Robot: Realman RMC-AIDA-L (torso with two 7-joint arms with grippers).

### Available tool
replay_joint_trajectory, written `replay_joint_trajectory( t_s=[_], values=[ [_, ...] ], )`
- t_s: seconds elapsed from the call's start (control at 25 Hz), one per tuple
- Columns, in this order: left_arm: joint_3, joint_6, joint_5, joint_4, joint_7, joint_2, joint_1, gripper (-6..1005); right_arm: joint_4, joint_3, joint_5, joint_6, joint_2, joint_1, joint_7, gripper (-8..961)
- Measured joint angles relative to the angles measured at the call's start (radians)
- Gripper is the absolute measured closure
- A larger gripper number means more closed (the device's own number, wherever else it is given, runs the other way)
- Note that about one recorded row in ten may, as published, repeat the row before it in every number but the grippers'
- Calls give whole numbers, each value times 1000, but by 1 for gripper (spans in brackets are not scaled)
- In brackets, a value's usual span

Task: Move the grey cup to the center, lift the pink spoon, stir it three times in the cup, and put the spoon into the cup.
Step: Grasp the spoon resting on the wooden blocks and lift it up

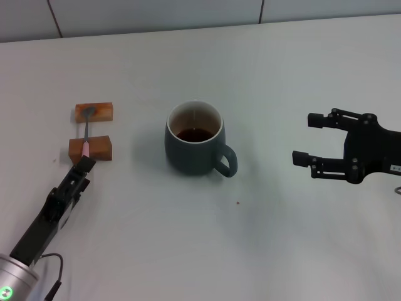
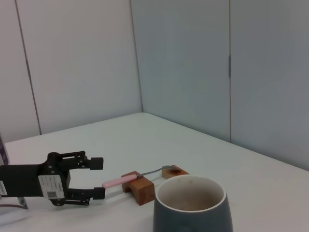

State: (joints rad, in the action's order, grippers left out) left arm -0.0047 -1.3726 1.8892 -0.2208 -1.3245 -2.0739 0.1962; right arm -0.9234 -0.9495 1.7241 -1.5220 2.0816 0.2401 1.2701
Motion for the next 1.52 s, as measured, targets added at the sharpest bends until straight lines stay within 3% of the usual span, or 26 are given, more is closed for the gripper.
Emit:
replay_joint_trajectory(
  t_s=[1.52],
  values=[
    [-50, 93, -3, -17, -100, -5, 49, 193, -4, -9, 2, -4, 0, 0, 0, 134]
  ],
)
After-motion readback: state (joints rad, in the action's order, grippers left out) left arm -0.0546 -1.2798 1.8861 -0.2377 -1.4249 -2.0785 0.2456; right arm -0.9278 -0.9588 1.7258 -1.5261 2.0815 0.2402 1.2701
